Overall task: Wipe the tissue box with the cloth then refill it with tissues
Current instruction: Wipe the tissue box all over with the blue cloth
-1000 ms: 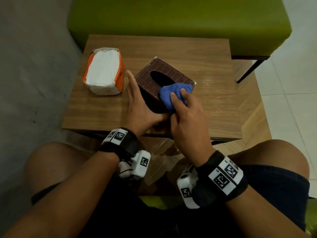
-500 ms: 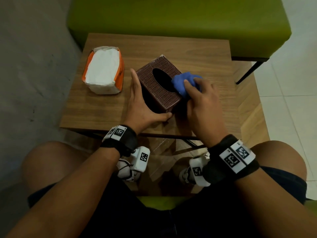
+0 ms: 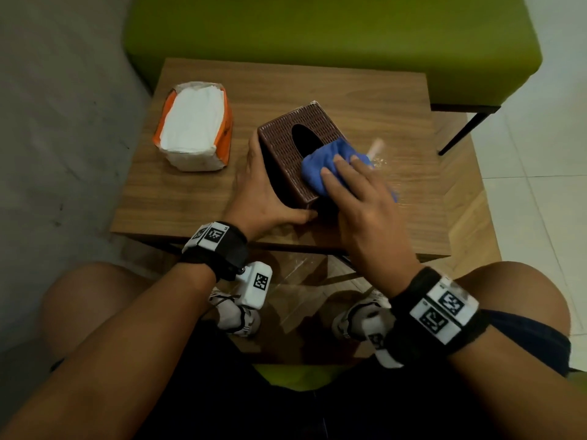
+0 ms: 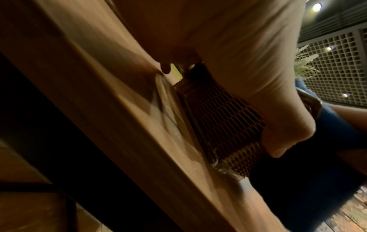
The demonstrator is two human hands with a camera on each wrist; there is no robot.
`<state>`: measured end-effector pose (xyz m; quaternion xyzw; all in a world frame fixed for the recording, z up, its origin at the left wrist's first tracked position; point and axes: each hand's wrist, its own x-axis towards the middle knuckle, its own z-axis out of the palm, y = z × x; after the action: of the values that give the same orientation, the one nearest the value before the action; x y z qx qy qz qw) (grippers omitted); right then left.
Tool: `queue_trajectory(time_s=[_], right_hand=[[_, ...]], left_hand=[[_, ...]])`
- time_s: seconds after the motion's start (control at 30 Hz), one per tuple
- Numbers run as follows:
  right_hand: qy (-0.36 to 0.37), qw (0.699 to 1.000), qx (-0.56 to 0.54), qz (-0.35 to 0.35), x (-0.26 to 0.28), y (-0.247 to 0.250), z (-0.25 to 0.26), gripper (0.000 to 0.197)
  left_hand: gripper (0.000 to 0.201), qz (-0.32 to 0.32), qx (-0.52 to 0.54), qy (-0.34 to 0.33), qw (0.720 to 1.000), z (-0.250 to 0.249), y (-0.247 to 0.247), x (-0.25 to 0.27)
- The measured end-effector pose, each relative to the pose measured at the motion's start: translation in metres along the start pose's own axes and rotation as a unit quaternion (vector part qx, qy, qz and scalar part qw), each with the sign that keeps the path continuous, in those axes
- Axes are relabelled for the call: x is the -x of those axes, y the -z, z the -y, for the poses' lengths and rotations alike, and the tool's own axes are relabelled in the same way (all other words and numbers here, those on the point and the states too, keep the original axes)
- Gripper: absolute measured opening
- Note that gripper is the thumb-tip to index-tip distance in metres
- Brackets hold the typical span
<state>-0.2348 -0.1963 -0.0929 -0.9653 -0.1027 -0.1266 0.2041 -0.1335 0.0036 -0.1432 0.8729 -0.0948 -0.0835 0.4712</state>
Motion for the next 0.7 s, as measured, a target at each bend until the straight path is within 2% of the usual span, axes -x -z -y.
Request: queue_trajectory(time_s=[0.07,0.13,0.2,0.23,0.3,0.4,0.43,0.57,0.63,0.7], right_hand=[[0.000,1.000,-0.012,0.007,-0.008,0.009,-0.018,0.046],[-0.056,0.997,-0.049,-0.001,-0.030,0.014,-0.031,0.048],[-0.081,0.995,-0.062,-0.004,-0.041,0.014,-0.024,0.045],[-0.077,0.995,-0.056,-0.005,-0.036,0.011,-0.015,0.045],[-0.026,0.999,-0.039,0.001,-0.013,0.006,0.004,0.047],[0.047,0.997,-0.036,0.052,0.007,0.009,0.007,0.053],[0.042,0.998,-0.035,0.042,0.001,0.011,-0.001,0.051],[-0.073,0.994,-0.071,-0.038,-0.034,0.013,-0.021,0.044],[-0.057,0.997,-0.046,-0.033,-0.030,0.007,-0.001,0.045],[0.008,1.000,-0.030,0.003,-0.013,0.002,0.013,0.047]], left_hand=[[0.172,0.008,-0.016,0.000,1.000,-0.001,0.002,0.002],[0.171,0.004,-0.017,-0.006,1.000,-0.004,0.000,0.003],[0.170,-0.006,-0.019,-0.008,1.000,-0.007,-0.003,0.001],[0.170,-0.008,-0.021,-0.009,1.000,-0.007,-0.005,-0.001],[0.166,-0.010,-0.020,-0.015,1.000,-0.004,-0.005,-0.005],[0.167,-0.002,-0.024,-0.029,0.999,0.001,-0.002,-0.004],[0.167,-0.001,-0.025,-0.030,0.999,0.000,-0.002,-0.003],[0.171,-0.007,-0.023,-0.019,1.000,-0.004,-0.005,0.002],[0.171,-0.005,-0.022,-0.025,0.999,-0.002,-0.005,-0.001],[0.168,0.007,-0.019,-0.036,0.999,0.001,-0.002,-0.004]])
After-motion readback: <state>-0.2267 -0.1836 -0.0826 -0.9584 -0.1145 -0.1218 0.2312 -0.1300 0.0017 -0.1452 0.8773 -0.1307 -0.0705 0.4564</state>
